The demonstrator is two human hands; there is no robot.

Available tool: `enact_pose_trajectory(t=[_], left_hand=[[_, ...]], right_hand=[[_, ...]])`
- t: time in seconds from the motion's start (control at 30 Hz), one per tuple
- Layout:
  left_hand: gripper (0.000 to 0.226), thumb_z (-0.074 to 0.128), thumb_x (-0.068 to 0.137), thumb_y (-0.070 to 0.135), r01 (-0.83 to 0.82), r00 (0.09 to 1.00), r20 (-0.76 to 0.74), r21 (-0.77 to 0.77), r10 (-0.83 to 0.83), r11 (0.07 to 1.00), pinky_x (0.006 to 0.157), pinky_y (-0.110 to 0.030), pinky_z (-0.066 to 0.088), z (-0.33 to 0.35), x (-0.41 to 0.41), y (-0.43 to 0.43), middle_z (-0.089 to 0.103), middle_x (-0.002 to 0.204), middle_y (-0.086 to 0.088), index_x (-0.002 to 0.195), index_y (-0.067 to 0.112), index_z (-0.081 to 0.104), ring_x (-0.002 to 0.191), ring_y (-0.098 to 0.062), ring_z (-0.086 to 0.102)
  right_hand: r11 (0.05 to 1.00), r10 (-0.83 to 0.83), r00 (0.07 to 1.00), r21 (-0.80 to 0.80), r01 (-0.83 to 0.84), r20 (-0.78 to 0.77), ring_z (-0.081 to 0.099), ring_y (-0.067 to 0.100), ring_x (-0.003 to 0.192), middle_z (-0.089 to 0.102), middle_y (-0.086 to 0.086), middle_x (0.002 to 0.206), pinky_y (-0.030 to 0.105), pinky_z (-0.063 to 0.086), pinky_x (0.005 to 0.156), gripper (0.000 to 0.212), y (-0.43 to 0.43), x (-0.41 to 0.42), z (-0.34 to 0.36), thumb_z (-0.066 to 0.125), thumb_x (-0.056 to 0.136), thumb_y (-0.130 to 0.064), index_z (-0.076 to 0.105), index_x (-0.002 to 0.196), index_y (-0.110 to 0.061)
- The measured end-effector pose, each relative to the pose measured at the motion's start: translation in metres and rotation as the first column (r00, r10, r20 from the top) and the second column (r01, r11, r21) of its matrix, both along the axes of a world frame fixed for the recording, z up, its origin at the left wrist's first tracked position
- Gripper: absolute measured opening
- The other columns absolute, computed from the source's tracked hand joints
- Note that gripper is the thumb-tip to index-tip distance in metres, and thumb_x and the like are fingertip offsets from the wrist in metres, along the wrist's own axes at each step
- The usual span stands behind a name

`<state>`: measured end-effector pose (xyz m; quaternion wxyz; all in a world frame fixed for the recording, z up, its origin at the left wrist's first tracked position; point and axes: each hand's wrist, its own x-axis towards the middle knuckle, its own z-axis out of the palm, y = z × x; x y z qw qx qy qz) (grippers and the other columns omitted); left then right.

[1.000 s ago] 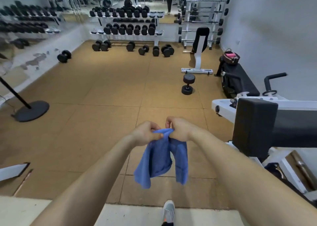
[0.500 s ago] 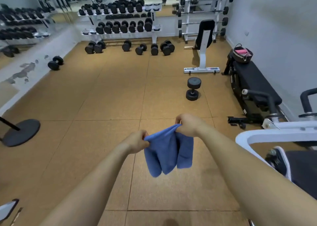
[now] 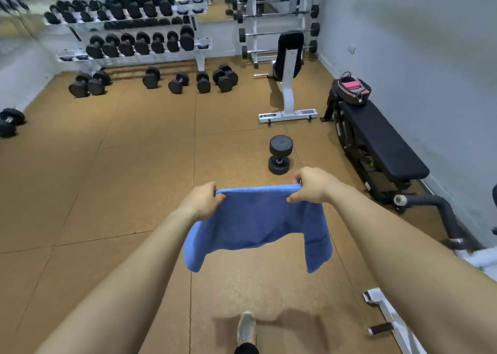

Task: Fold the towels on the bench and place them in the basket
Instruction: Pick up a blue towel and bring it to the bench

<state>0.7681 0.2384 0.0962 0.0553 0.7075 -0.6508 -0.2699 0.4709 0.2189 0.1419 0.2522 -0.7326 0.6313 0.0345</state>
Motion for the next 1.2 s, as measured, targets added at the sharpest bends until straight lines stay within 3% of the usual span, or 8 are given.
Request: enact_pose_trajectory(t=[0.23,0.4,0.63,1.0,1.2], left_hand=[[0.025,0.046,0.098,0.042,0.097,0.994,-0.051,0.034,-0.095,0.995,0.078,-0.039,0.050,0.007,-0.033,-0.197,0.063,0.097,-0.006,0.094,0.017,0.048,0.088,-0.027,0.060],[0.023,0.053,0.097,0.040,0.203,0.978,-0.047,0.008,-0.203,0.979,0.055,-0.029,0.043,0.007,-0.088,-0.326,0.063,0.092,-0.004,0.095,0.017,0.051,0.078,-0.022,0.060],[0.026,0.058,0.093,0.046,0.347,0.938,0.012,0.017,-0.347,0.938,0.067,-0.036,0.046,0.001,-0.195,-0.517,0.062,0.088,-0.001,0.092,0.021,0.051,0.081,-0.022,0.059],[0.022,0.070,0.087,0.033,0.612,0.786,0.052,0.078,-0.616,0.787,0.075,-0.037,0.048,-0.009,-0.401,-0.777,0.063,0.096,-0.004,0.091,0.021,0.052,0.089,-0.026,0.058],[0.032,0.067,0.089,0.041,0.738,0.662,0.065,0.116,-0.746,0.665,0.059,-0.031,0.037,-0.029,-0.528,-0.909,0.057,0.071,-0.002,0.068,0.025,0.049,0.069,-0.022,0.053]], right_hand=[[0.990,-0.141,0.989,0.000,0.142,0.043,0.049,0.017,0.064,0.053,-0.004,0.068,0.031,0.035,0.056,0.039,-0.146,-0.028,0.009,0.066,0.082,-0.056,0.049,0.071,-0.022],[0.973,-0.232,0.972,-0.014,0.232,0.022,0.053,0.022,0.069,0.059,0.002,0.075,0.032,0.036,0.057,0.039,-0.250,-0.082,-0.009,0.064,0.085,-0.053,0.053,0.075,-0.017],[0.921,-0.390,0.919,0.053,0.387,0.061,0.042,0.022,0.062,0.047,0.002,0.065,0.033,0.030,0.056,0.048,-0.407,-0.189,-0.035,0.063,0.088,-0.052,0.040,0.065,-0.018],[0.789,-0.608,0.793,0.139,0.598,0.037,0.042,0.019,0.063,0.049,-0.001,0.067,0.032,0.033,0.059,0.040,-0.593,-0.371,-0.044,0.063,0.087,-0.046,0.043,0.066,-0.018],[0.698,-0.707,0.704,0.091,0.710,-0.074,0.053,0.023,0.073,0.059,0.001,0.080,0.035,0.041,0.064,0.039,-0.678,-0.467,-0.064,0.054,0.092,-0.053,0.054,0.080,-0.016]])
